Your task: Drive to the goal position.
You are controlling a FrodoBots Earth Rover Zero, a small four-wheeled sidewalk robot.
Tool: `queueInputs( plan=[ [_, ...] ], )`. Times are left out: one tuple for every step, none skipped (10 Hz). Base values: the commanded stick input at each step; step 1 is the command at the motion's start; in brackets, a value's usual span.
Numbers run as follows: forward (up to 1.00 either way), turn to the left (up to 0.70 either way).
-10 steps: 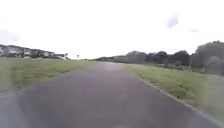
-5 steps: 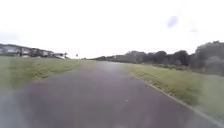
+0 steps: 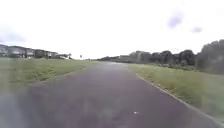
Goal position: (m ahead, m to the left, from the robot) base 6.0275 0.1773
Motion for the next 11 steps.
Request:
queueInputs(
  plan=[
    [0.7, 0.0],
    [0.7, 0.0],
    [0.7, 0.0],
    [0.7, 0.0],
    [0.7, 0.0],
    [0.7, 0.0],
    [0.7, 0.01],
    [0.7, 0.03],
    [0.7, 0.03],
    [0.7, 0.03],
    [0.7, 0.03]
  ],
)
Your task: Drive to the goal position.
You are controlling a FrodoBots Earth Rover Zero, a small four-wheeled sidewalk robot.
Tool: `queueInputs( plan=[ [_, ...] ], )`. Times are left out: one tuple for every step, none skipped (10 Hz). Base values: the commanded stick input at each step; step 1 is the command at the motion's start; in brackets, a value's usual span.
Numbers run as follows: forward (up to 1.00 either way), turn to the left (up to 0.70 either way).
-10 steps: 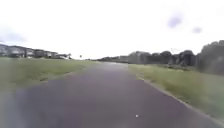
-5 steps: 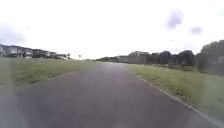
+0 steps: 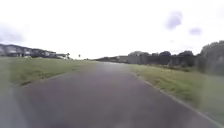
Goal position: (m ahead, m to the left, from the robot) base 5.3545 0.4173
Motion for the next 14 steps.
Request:
queueInputs(
  plan=[
    [0.7, 0.03],
    [0.7, 0.03],
    [0.7, 0.03],
    [0.7, 0.03],
    [0.7, 0.03],
    [0.7, 0.02],
    [0.7, 0.02],
    [0.7, 0.03],
    [0.7, 0.03],
    [0.7, 0.03],
    [0.7, 0.03],
    [0.7, 0.03],
    [0.7, 0.02],
    [0.7, 0.02]
  ],
)
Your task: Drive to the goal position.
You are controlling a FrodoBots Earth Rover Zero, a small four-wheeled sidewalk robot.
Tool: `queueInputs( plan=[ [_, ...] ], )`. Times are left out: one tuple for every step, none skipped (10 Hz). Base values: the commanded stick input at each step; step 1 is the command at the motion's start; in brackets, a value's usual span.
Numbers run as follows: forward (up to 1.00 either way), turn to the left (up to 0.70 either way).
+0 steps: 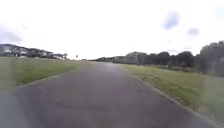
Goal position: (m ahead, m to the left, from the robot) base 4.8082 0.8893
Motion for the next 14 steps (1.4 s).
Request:
queueInputs(
  plan=[
    [0.7, 0.02],
    [0.7, 0.03],
    [0.7, 0.03],
    [0.7, 0.03],
    [0.7, 0.03],
    [0.7, 0.13],
    [0.7, 0.32],
    [0.7, 0.35],
    [0.7, 0.32],
    [0.7, 0.27],
    [0.7, 0.21],
    [0.7, 0.12],
    [0.7, 0.04],
    [0.7, 0.01]
  ],
)
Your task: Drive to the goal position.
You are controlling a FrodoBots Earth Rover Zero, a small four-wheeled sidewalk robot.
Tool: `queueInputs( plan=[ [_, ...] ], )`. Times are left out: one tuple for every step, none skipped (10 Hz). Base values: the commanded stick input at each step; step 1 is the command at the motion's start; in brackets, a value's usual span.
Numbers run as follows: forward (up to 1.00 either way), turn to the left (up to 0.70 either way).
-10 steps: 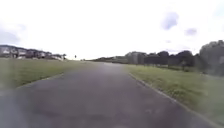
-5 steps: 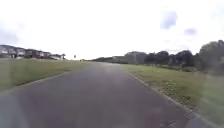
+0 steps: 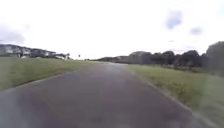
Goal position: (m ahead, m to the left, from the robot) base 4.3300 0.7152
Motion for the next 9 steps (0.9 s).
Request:
queueInputs(
  plan=[
    [0.7, 0.0],
    [0.7, 0.0],
    [0.7, 0.0],
    [0.7, 0.0],
    [0.7, 0.0],
    [0.7, 0.0],
    [0.7, 0.0],
    [0.7, 0.0],
    [0.7, 0.0]
  ],
)
